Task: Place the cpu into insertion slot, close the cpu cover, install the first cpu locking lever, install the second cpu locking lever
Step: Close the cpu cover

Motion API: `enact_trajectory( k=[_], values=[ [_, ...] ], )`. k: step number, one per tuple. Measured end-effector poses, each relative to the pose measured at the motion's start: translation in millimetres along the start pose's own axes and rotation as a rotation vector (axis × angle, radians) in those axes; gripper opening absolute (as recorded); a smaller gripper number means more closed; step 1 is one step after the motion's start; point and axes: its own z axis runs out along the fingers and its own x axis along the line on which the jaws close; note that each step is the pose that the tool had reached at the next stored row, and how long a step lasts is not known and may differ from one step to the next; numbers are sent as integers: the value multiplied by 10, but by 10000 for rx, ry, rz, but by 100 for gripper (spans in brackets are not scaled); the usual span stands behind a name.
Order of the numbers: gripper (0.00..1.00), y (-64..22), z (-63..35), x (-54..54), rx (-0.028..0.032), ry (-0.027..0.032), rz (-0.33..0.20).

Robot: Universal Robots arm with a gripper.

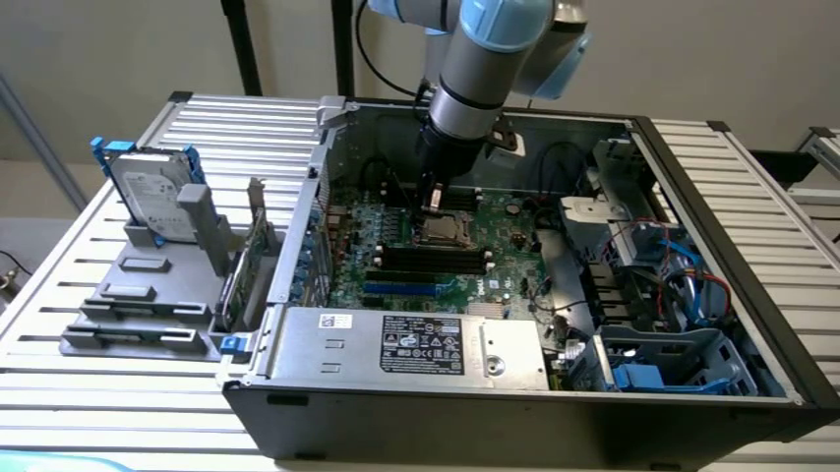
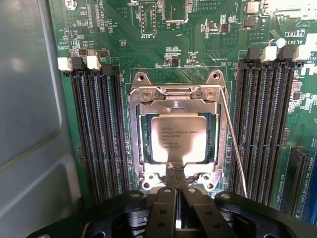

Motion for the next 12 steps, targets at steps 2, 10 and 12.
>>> enact_trajectory(
  k=[2,10,12],
  values=[
    [11,-11,-52,3,1,9,17],
    [11,-141,-249,-56,9,42,19],
    [11,-203,-266,-82,9,45,19]
  ],
)
